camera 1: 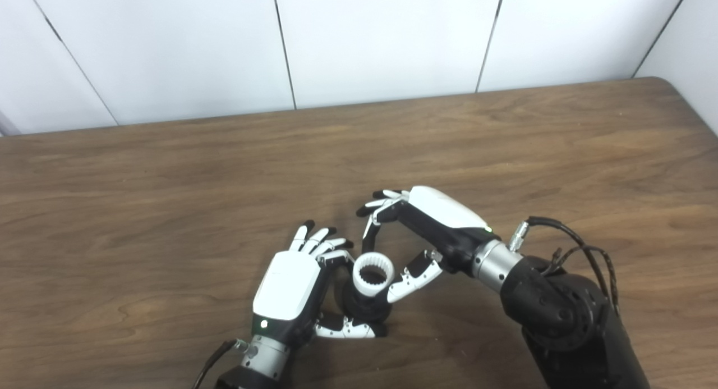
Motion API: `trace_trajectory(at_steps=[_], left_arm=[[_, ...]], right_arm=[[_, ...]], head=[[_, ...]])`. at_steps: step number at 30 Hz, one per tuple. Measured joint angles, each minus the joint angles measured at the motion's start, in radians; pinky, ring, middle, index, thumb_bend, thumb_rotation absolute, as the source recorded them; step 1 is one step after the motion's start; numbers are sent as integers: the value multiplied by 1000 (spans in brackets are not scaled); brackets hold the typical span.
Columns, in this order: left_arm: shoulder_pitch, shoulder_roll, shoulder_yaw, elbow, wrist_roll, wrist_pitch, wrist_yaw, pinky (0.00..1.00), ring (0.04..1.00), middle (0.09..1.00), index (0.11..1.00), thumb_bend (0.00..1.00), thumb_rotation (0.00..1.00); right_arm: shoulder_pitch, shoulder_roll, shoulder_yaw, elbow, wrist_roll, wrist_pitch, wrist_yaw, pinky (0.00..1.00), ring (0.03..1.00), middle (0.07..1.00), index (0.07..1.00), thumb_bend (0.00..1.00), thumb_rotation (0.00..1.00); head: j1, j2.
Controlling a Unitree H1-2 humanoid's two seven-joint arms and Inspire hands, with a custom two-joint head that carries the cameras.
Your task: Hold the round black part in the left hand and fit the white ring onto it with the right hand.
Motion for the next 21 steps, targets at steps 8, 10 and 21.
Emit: trace_trajectory(at_steps=[8, 10, 21], left_arm=[[0, 0, -5, -4, 0, 12, -3, 1000, 901, 787, 484, 524, 53], [0, 0, -5, -4, 0, 12, -3, 1000, 901, 788, 484, 524, 53], [0, 0, -6, -6, 0, 14, -3, 1000, 902, 789, 484, 524, 54]], right_arm=[[0, 0, 4, 8, -1, 2, -10, 1000, 957, 845, 484, 523, 133], [0, 0, 4, 8, -1, 2, -11, 1000, 958, 845, 483, 523, 133], [5, -2, 9, 17, 7, 1, -22, 1000, 957, 842, 483, 523, 131]], head=[[-2, 3], [0, 6], [0, 6]])
